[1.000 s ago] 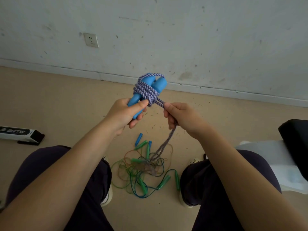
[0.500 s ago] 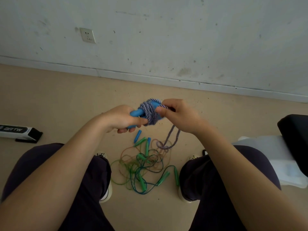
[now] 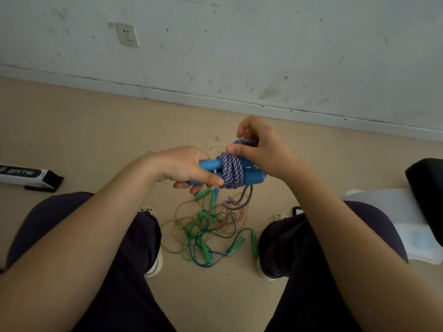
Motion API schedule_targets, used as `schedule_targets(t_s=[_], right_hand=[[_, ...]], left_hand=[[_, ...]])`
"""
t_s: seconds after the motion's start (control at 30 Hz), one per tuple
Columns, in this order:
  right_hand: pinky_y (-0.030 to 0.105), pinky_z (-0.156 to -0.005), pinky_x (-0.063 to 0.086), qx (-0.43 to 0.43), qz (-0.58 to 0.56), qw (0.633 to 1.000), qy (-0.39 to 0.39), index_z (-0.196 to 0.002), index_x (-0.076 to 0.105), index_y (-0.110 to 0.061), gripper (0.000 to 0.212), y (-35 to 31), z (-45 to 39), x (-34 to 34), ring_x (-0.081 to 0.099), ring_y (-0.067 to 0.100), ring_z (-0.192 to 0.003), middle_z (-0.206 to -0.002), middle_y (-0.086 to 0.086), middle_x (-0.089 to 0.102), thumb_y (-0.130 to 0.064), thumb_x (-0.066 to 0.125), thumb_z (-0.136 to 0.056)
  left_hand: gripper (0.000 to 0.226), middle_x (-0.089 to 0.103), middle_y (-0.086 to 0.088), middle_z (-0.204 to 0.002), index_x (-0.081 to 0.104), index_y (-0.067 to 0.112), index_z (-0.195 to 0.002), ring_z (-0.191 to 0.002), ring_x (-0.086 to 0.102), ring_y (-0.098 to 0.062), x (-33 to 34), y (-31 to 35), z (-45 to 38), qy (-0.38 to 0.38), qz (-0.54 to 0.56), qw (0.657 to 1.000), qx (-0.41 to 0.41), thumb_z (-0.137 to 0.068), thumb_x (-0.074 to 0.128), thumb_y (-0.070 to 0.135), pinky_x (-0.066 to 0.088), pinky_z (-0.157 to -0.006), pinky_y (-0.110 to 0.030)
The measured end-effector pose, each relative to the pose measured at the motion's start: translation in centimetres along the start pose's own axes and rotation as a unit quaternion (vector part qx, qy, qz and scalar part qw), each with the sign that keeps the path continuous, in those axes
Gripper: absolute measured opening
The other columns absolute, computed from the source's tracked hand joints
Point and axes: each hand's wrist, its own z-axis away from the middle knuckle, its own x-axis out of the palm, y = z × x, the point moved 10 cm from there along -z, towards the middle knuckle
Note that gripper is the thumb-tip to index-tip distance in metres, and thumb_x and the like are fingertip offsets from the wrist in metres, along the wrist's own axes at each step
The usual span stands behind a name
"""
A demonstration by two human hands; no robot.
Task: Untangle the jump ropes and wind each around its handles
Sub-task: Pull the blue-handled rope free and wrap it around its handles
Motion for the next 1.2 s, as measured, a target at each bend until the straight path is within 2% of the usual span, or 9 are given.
schedule_targets(t_s=[0.1,0.23,0.43,0.5,0.63,0.8,0.93,1.03,1.2], right_hand=[[0.013,-0.062,0.034,-0.031,0.01,0.999,0.013,-0.088,0.046,-0.019,0.036,-0.3,0.0,-0.2,0.042,0.008,-0.074,-0.082,-0.003,0.046,-0.029,0.079,-0.08],[0.007,-0.072,0.038,-0.043,0.015,0.999,0.023,-0.083,0.054,-0.023,0.028,-0.3,-0.1,-0.2,0.051,0.011,-0.086,-0.093,0.0,0.052,-0.026,0.081,-0.077],[0.015,-0.078,0.042,-0.017,0.007,0.999,0.048,-0.08,0.069,-0.037,0.011,0.0,-0.2,-0.7,0.056,0.003,-0.091,-0.101,-0.005,0.062,-0.032,0.079,-0.078],[0.018,-0.08,0.046,-0.032,-0.008,0.999,0.043,-0.086,0.073,-0.033,0.006,-0.3,-0.3,-0.7,0.06,0.006,-0.092,-0.098,-0.004,0.068,-0.029,0.076,-0.083],[0.019,-0.087,0.051,0.016,-0.068,0.997,-0.018,-0.11,0.074,-0.015,0.024,0.2,0.0,0.5,0.067,0.005,-0.1,-0.104,-0.005,0.073,-0.029,0.065,-0.092],[0.034,-0.103,0.048,0.068,-0.128,0.984,-0.105,-0.113,0.073,-0.023,0.039,0.7,0.5,1.5,0.064,0.009,-0.112,-0.115,-0.007,0.072,-0.048,0.065,-0.085],[0.035,-0.09,0.054,0.08,-0.232,0.96,-0.136,-0.12,0.066,-0.011,0.037,0.2,0.7,1.8,0.067,0.022,-0.106,-0.119,0.008,0.069,-0.028,0.066,-0.087],[0.031,-0.074,0.055,0.102,-0.314,0.935,-0.131,-0.119,0.063,-0.008,0.039,0.0,0.9,1.8,0.064,0.021,-0.095,-0.113,0.013,0.066,-0.028,0.06,-0.086],[0.037,-0.085,0.053,0.115,-0.428,0.889,-0.113,-0.114,0.063,-0.01,0.034,0.1,1.0,2.0,0.064,0.023,-0.098,-0.108,0.01,0.068,-0.033,0.048,-0.094]], left_hand=[[0.031,0.063,-0.005,-0.056,0.064,0.011,-0.083,-0.036,0.038,-0.014,-0.3,0.1,0.0,0.019,0.013,1.0,0.004,-0.084,0.075,0.04,0.032,-0.046,-0.025],[0.033,0.062,-0.006,-0.056,0.064,0.01,-0.084,-0.036,0.036,-0.015,0.0,0.0,0.1,0.014,0.017,1.0,-0.001,-0.083,0.075,0.041,0.029,-0.041,-0.021],[0.032,0.057,-0.008,-0.057,0.063,0.008,-0.084,-0.036,0.032,-0.014,0.1,0.3,0.1,0.011,0.077,0.997,0.008,-0.086,0.073,0.039,0.025,-0.038,-0.019],[0.032,0.056,-0.008,-0.056,0.063,0.007,-0.084,-0.035,0.032,-0.014,0.1,0.5,0.1,0.012,0.09,0.996,0.016,-0.087,0.072,0.038,0.024,-0.038,-0.019],[0.03,0.057,-0.007,-0.055,0.062,0.006,-0.084,-0.034,0.031,-0.013,-0.1,0.8,0.4,0.009,0.104,0.994,0.026,-0.087,0.071,0.034,0.023,-0.04,-0.021],[0.035,0.056,-0.007,-0.053,0.061,0.006,-0.082,-0.033,0.032,-0.011,-0.3,1.2,0.8,0.004,0.104,0.994,0.045,-0.079,0.073,0.038,0.023,-0.039,-0.021],[0.042,0.056,-0.007,-0.053,0.059,0.001,-0.087,-0.032,0.031,-0.01,-0.9,1.3,1.1,0.017,0.12,0.991,0.058,-0.073,0.074,0.039,0.024,-0.037,-0.019],[0.037,0.055,-0.007,-0.053,0.061,0.003,-0.085,-0.032,0.03,-0.01,-1.1,1.5,1.0,0.033,0.142,0.987,0.065,-0.075,0.074,0.036,0.023,-0.036,-0.018],[0.036,0.054,-0.008,-0.054,0.063,0.006,-0.083,-0.033,0.029,-0.01,-1.8,1.4,1.1,0.071,0.182,0.978,0.073,-0.072,0.073,0.038,0.024,-0.035,-0.017]])
